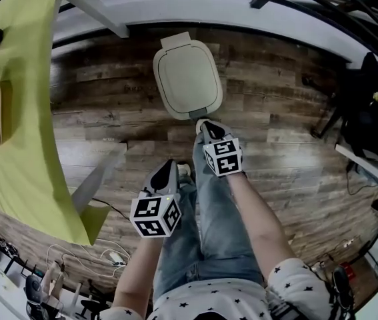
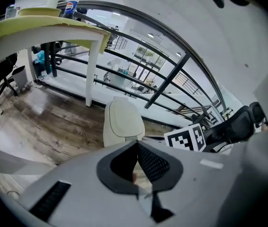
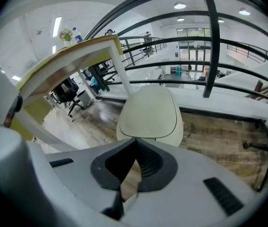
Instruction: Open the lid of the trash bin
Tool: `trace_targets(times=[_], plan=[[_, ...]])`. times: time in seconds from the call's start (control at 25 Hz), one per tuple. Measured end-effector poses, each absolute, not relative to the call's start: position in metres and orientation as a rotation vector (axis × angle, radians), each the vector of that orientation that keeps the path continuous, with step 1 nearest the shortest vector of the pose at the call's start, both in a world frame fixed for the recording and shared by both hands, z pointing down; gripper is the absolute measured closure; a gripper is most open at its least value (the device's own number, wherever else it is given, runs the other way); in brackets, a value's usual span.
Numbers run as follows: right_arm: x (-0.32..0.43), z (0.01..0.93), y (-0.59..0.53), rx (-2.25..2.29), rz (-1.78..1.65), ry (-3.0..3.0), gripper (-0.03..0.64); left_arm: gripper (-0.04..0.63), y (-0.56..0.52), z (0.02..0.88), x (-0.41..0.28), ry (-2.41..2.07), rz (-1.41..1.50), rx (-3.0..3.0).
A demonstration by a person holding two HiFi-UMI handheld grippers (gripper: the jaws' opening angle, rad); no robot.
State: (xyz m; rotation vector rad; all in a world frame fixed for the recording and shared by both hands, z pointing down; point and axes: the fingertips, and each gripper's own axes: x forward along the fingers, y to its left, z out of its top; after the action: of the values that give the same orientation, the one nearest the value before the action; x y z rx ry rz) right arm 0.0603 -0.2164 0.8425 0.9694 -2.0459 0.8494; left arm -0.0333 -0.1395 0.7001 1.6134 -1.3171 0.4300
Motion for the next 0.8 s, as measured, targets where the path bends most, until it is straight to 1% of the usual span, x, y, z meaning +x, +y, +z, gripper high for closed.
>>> trace_targets(times=[0.8], plan=[[0.052,0.915,-0.225,0.920,0.827,-1.967,0.623,0.583,-0.125,0.752,-0.040,-1.294,0.421,1.515]])
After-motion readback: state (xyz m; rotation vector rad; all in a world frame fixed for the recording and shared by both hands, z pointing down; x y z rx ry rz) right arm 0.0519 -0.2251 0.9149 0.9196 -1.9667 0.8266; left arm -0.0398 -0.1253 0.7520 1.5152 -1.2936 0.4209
